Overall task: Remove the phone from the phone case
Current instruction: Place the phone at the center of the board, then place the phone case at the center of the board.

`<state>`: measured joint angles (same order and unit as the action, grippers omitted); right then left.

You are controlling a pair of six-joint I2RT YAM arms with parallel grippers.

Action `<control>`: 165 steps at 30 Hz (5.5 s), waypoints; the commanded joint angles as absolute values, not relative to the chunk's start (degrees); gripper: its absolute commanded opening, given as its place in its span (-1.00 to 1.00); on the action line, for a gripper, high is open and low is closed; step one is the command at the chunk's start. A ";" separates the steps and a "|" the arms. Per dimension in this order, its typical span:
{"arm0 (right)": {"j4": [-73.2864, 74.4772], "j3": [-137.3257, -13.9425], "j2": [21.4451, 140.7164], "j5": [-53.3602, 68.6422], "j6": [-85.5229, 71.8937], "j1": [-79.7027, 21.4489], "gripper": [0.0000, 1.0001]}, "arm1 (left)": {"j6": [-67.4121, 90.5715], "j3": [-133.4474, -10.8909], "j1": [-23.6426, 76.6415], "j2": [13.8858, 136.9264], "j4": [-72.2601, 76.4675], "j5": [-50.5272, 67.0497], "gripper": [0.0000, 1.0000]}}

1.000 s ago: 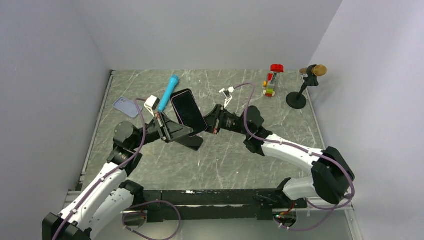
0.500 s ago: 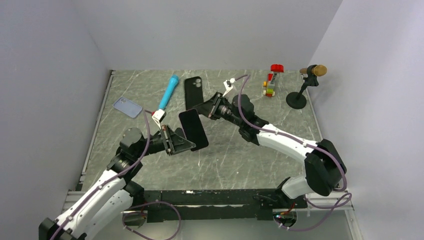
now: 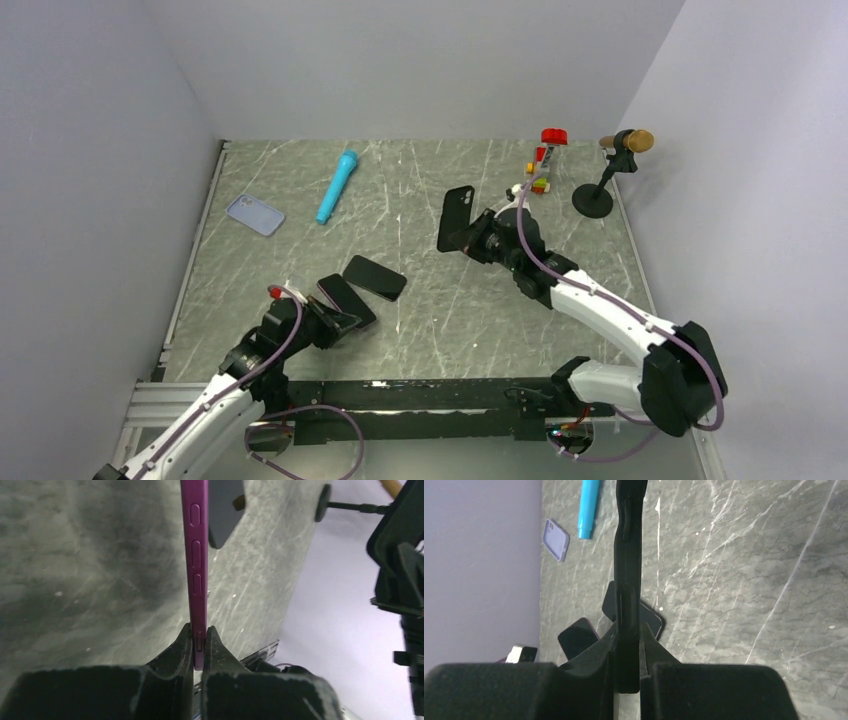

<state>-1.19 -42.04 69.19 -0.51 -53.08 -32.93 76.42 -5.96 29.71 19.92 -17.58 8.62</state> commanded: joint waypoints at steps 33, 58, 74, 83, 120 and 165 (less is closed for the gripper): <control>-2.88 -41.10 61.37 2.75 -52.92 -33.30 -1.00 | 107.30 -6.87 39.91 47.09 -2.32 -3.56 -0.20; -4.45 -47.34 66.65 33.67 -42.61 -33.58 -1.00 | 68.34 -17.04 35.02 36.46 8.27 16.48 0.84; -28.40 -40.89 72.66 42.52 -53.73 -39.35 -1.00 | 61.63 -20.54 26.36 42.44 22.05 34.46 0.41; -35.10 -39.57 75.36 43.63 -56.86 -40.78 -1.00 | 65.04 -18.30 15.59 44.07 28.13 43.88 -0.18; 10.36 -51.78 69.40 12.00 -42.92 -42.23 0.99 | 38.38 -52.67 -21.85 74.10 -31.06 -5.16 -1.00; 8.75 -48.09 68.28 13.70 -45.31 -40.80 0.97 | 42.70 -57.94 -37.48 101.05 -11.28 19.29 -0.64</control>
<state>12.25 -48.84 68.38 12.08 -43.97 -41.01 41.19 -58.39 -36.29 102.69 -13.61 21.43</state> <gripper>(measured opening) 0.988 0.151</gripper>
